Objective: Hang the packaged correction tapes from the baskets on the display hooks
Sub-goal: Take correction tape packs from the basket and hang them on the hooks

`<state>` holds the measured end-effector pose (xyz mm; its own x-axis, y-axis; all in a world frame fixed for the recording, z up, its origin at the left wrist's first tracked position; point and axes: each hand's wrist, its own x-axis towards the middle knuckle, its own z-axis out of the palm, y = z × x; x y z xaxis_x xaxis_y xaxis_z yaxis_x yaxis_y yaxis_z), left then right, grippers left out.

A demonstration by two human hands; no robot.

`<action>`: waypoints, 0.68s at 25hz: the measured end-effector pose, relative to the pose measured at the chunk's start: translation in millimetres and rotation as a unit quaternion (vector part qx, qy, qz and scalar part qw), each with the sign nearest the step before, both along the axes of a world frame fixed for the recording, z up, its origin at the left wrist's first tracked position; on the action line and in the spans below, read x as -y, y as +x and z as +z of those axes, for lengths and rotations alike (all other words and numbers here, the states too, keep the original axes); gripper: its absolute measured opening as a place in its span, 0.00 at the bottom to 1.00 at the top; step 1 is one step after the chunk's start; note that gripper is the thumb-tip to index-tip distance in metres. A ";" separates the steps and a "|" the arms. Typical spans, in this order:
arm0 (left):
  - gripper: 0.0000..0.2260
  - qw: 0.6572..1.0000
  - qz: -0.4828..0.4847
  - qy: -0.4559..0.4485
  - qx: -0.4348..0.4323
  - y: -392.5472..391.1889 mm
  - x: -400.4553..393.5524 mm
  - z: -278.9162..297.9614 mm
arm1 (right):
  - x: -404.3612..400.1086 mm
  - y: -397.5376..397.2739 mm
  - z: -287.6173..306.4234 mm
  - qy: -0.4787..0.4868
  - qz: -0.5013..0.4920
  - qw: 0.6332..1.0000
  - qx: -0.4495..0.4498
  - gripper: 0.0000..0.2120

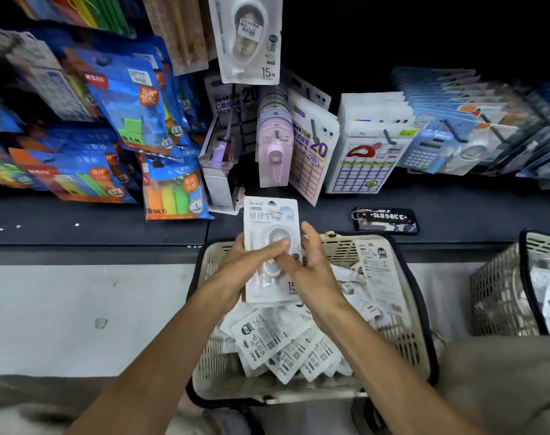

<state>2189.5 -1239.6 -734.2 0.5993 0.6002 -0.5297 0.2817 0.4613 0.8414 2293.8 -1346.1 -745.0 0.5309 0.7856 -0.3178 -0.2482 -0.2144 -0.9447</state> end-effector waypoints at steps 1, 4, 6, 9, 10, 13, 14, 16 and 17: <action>0.39 1.000 -0.015 -0.018 0.001 -1.8 -2.5 -1.5 | 2.3 -1.0 -9.0 0.002 0.031 1.000 0.003 0.32; 0.34 0.998 0.059 -0.030 -0.023 -7.8 -15.1 -4.6 | 27.6 21.7 -31.6 -0.023 0.064 0.997 -0.044 0.26; 0.31 0.996 0.085 -0.020 -0.029 -9.2 -22.5 -10.1 | 56.9 41.6 -54.8 -0.120 0.127 0.978 0.113 0.29; 0.29 0.995 0.082 0.007 -0.050 -10.6 -24.7 -19.6 | 83.2 45.3 -90.1 -0.259 0.293 0.814 0.430 0.34; 0.28 0.995 0.082 0.018 -0.057 -11.5 -24.3 -22.5 | 86.3 43.0 -98.1 -0.256 0.285 0.797 0.466 0.29; 0.28 0.993 0.061 0.071 -0.078 -13.0 -23.5 -25.7 | 80.5 44.5 -89.2 -0.199 0.105 0.871 0.436 0.11; 0.28 0.991 0.051 0.091 -0.082 -13.6 -24.5 -27.3 | 75.3 50.2 -77.8 -0.177 0.045 0.906 0.381 0.08; 0.29 0.989 0.033 0.112 -0.091 -13.2 -25.3 -26.2 | 61.0 65.9 -40.7 -0.102 -0.067 0.968 0.218 0.06; 0.30 0.989 0.022 0.113 -0.090 -12.6 -25.1 -24.5 | 51.9 74.3 -18.8 -0.057 -0.104 0.984 0.135 0.07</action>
